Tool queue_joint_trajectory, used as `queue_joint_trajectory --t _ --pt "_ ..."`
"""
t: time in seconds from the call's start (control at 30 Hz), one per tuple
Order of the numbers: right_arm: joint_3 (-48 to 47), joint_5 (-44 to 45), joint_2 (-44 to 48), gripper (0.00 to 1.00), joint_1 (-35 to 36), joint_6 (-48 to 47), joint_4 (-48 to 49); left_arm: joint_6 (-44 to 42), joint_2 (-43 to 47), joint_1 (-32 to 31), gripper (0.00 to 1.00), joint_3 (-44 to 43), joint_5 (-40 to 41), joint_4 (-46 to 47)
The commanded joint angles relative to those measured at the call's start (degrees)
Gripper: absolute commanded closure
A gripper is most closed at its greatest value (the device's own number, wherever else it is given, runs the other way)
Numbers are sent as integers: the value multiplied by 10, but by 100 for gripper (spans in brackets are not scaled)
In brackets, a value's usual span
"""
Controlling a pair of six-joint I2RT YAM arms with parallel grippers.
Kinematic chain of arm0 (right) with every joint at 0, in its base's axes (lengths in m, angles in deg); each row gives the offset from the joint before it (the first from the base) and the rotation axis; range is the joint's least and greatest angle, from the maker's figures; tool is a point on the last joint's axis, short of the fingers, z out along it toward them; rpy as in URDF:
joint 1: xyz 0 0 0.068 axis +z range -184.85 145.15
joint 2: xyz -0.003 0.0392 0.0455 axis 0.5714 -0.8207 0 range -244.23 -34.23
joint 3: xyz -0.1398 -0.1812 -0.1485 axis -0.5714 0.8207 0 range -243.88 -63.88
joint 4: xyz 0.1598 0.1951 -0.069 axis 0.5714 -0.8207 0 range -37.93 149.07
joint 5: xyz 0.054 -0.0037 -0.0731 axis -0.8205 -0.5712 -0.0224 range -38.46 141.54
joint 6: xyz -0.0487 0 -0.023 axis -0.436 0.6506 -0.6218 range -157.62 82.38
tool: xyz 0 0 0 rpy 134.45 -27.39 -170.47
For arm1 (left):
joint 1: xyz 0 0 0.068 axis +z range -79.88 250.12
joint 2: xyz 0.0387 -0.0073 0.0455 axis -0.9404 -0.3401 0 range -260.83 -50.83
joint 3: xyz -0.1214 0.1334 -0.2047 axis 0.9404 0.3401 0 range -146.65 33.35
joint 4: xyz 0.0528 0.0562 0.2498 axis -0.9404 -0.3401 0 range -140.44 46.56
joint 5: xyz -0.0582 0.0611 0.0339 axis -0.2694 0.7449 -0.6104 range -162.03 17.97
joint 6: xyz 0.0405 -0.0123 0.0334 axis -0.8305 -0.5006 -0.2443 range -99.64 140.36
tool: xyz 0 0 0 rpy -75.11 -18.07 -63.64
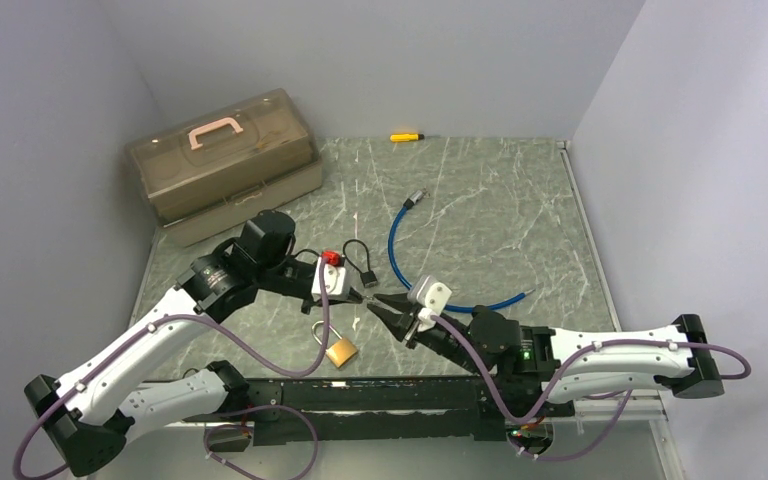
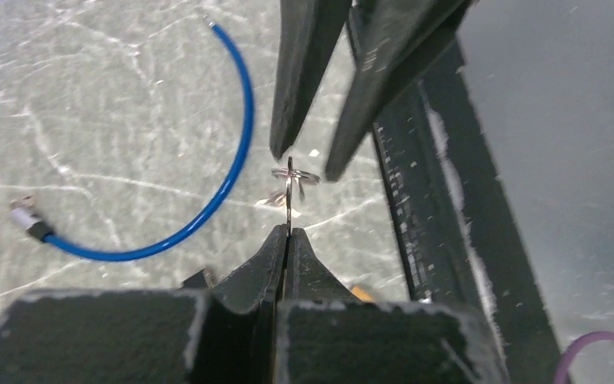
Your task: Unlock with the key
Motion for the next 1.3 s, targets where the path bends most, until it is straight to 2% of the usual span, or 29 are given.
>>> queue_joint_trajectory --t 0.0,0.1,0.27,0.37,0.5,0.6,0.97,1.17,1.27 --pt "-71 -4 21 65 3 29 -106 -112 12 4 100 -27 58 -52" --pt "-119 -18 28 48 3 19 -199 -194 15 3 100 -38 76 -100" --pt "-160 -39 37 39 -5 -39 -264 -239 13 -4 100 -60 94 -146" --pt "-168 -93 33 42 -37 -56 -262 -237 15 -11 100 -70 87 -154" --pt "-171 -232 9 46 -124 -34 -251 -235 14 -20 100 -83 83 -164" --pt "-184 -303 -28 47 -154 -27 -251 -235 8 -31 100 -96 96 -176" --pt "-194 -373 -61 39 -177 -33 -232 -154 -33 -38 100 -114 134 -207" --pt "-186 -397 -67 39 -194 -24 -218 -131 -32 -42 100 -113 165 -183" --pt "-184 -400 -83 44 -200 -20 -209 -122 -36 -44 100 -119 172 -178"
